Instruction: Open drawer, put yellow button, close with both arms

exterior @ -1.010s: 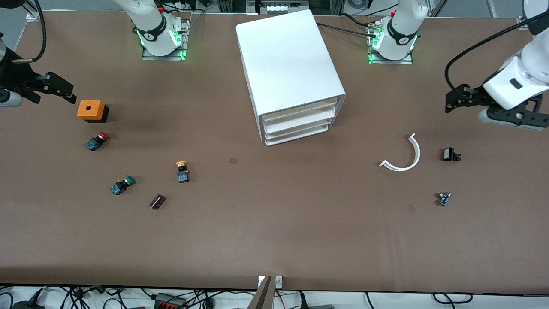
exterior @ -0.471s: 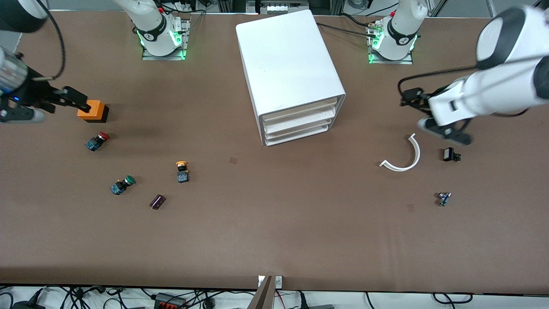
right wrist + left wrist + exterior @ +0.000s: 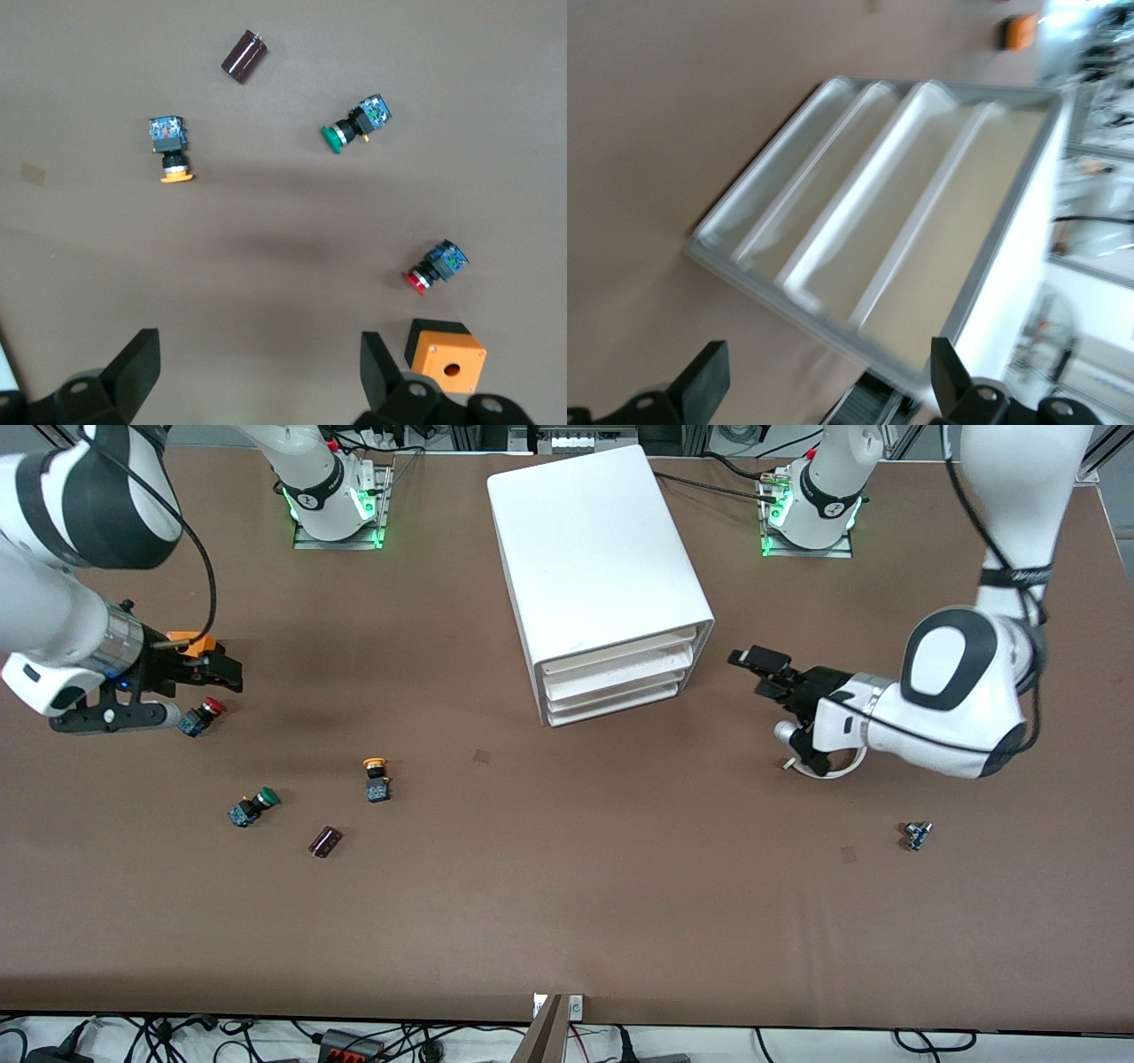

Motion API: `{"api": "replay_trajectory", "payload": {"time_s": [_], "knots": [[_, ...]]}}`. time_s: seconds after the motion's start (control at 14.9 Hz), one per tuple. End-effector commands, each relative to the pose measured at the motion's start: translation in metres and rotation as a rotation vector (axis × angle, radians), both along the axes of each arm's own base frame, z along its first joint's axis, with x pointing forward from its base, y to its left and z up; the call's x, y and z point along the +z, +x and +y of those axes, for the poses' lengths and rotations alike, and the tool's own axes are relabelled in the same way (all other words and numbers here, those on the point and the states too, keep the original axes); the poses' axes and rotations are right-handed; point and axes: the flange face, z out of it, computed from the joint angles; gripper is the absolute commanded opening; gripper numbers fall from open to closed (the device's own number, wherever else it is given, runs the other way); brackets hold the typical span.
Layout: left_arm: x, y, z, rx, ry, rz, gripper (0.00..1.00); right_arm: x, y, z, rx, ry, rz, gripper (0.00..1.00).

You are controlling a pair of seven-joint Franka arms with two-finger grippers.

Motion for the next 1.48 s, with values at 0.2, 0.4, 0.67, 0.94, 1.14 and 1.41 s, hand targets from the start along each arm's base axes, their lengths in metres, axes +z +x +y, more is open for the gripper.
{"api": "replay_trajectory", "payload": {"time_s": [0.2, 0.4, 0.67, 0.94, 1.14, 1.41], "knots": [[-0.062, -0.039, -0.030, 0.140, -0.312, -0.040, 1.00, -0.056, 0.025, 0.027, 0.034, -0.011, 0.023, 1.00], [-0.073, -0.056, -0.053, 0.140, -0.352, -0.005, 0.97, -0.089, 0.033, 0.054, 0.077, -0.017, 0.024, 1.00], [-0.082, -0.070, -0.067, 0.107, -0.369, 0.004, 0.74, -0.129, 0.039, 0.065, 0.089, -0.023, 0.055, 1.00], [-0.103, -0.081, -0.079, 0.049, -0.420, -0.026, 0.31, -0.180, 0.054, 0.091, 0.127, -0.032, 0.058, 1.00], [-0.101, -0.081, -0.082, 0.038, -0.420, -0.032, 0.05, -0.216, 0.059, 0.116, 0.146, -0.019, 0.058, 1.00], [-0.088, -0.062, -0.075, 0.038, -0.409, -0.071, 0.01, -0.246, 0.060, 0.125, 0.117, -0.017, 0.044, 1.00]]}}
